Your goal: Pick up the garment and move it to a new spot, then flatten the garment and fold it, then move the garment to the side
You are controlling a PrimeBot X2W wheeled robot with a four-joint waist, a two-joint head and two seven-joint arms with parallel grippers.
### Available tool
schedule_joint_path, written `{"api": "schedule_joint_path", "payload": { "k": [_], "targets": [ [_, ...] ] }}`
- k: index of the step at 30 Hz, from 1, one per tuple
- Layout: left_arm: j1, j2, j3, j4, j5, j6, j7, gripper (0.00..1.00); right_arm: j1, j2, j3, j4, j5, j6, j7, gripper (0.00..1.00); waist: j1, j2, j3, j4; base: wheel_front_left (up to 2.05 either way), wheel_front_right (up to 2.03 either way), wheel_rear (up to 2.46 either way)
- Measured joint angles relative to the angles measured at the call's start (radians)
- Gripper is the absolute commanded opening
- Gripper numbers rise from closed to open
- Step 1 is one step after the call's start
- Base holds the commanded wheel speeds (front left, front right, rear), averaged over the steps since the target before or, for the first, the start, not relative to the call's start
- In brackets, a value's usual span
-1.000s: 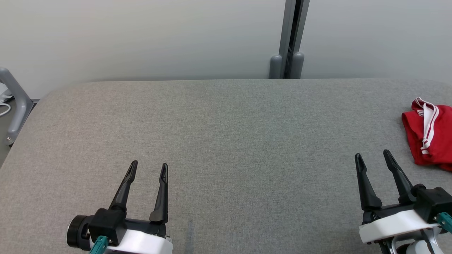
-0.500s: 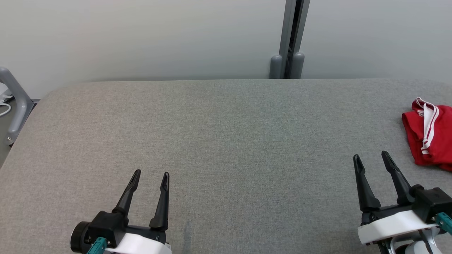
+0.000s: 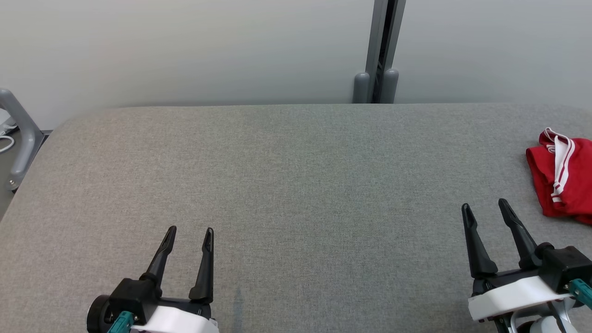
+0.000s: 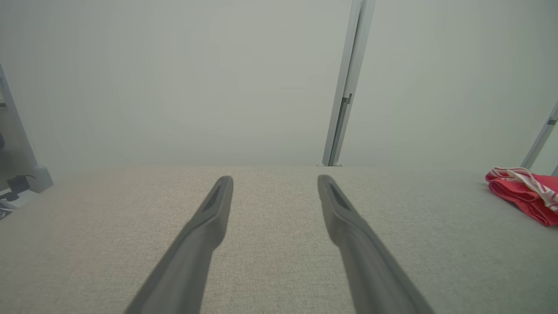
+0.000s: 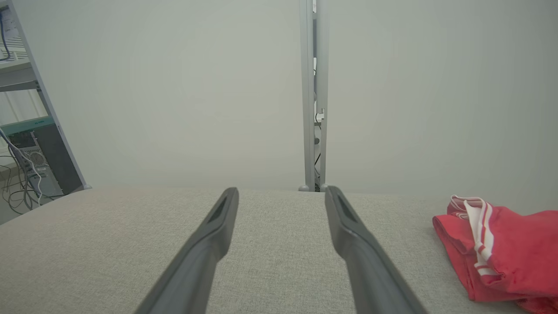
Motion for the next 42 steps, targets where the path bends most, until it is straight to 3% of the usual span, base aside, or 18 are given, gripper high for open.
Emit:
{"api": "schedule_joint_path", "payload": {
  "k": [11, 12, 22, 42],
  "targets": [
    [0.001, 0.000, 0.014, 0.012, -0.071, -0.022, 0.000, 1.00, 0.000, -0.005, 0.012, 0.012, 0.002, 0.000, 0.000, 1.00, 0.0000, 0.0000, -0.004, 0.002, 0.00, 0.00, 0.00],
    [0.002, -0.001, 0.013, 0.020, -0.071, -0.021, 0.000, 0.00, 0.002, -0.002, 0.012, 0.019, 0.002, 0.000, 0.001, 0.00, 0.0000, 0.0000, -0.004, 0.002, 0.00, 0.00, 0.00],
    [0.040, -0.007, 0.007, 0.067, -0.142, -0.021, 0.018, 0.00, 0.047, 0.018, 0.006, 0.061, 0.074, 0.000, 0.025, 0.00, 0.0000, 0.0000, -0.005, 0.000, 0.00, 0.00, 0.00],
    [-0.005, -0.001, 0.020, 0.077, -0.478, -0.036, 0.095, 0.00, 0.072, 0.027, -0.072, 0.017, 0.425, 0.000, 0.115, 0.00, 0.0000, 0.0000, -0.007, -0.010, 0.00, 0.00, 0.00]
  ]
}}
